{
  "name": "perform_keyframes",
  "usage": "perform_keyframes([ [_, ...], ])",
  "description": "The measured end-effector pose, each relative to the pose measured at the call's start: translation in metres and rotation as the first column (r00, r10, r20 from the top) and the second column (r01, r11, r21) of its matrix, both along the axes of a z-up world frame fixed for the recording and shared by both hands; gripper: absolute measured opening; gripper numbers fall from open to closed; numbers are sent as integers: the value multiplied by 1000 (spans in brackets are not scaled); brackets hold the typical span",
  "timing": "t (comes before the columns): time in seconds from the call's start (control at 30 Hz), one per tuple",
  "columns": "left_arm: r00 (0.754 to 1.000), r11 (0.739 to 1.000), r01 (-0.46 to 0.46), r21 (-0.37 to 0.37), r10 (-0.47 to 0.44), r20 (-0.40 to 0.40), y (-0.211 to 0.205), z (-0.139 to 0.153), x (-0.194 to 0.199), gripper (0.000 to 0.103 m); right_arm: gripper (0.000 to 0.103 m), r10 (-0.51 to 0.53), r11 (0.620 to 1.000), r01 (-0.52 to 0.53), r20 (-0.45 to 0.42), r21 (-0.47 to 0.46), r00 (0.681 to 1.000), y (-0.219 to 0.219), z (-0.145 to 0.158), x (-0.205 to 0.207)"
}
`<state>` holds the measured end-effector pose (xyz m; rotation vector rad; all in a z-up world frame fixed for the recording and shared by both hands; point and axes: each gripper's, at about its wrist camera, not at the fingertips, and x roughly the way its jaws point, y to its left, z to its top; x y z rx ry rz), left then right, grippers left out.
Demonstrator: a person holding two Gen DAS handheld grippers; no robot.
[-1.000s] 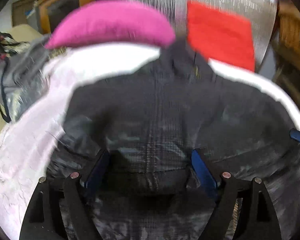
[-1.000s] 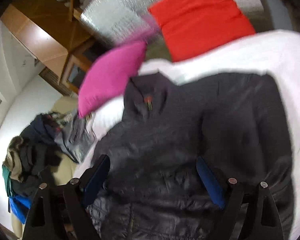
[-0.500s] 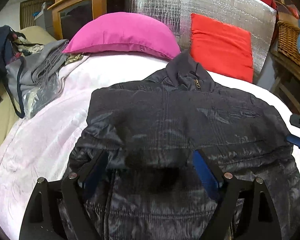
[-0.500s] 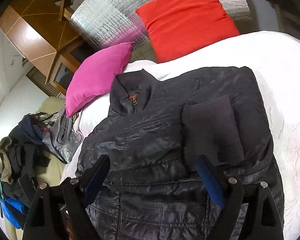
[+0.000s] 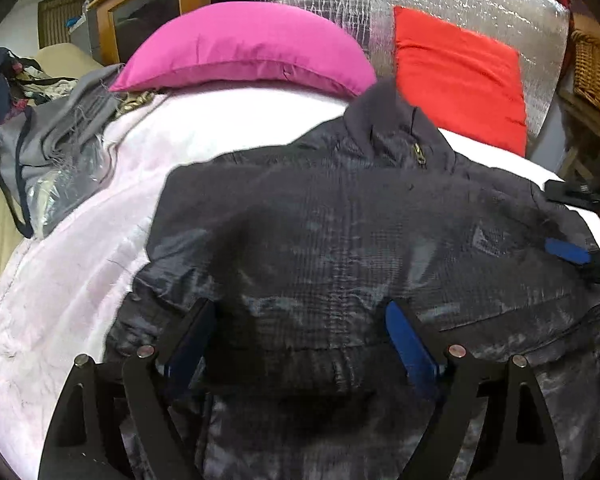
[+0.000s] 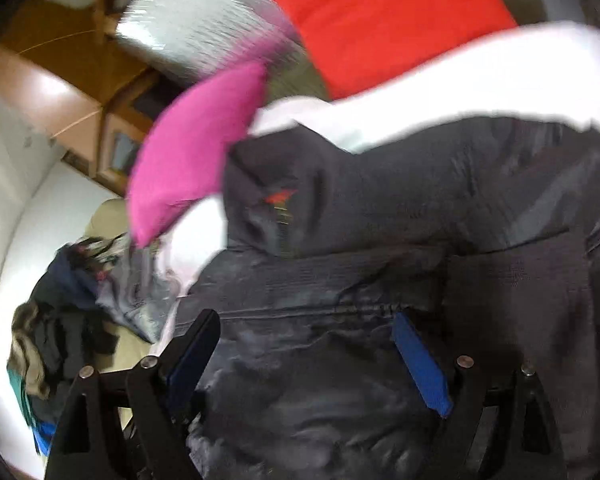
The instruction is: Fold large clothes
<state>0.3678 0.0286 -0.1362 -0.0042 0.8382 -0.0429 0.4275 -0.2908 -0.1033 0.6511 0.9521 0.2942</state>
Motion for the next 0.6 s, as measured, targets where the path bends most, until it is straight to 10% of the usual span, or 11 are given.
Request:
perform_keyframes([
  [0.27, 1000, 1000, -9, -22, 9, -16, 8, 15, -12, 88, 90, 46, 995, -39, 73, -94, 996, 7, 41, -38],
  [0.6, 998, 999, -9, -53, 12, 56, 51, 52, -128, 88, 90, 45, 981, -9, 180, -194, 983, -34, 91, -211],
])
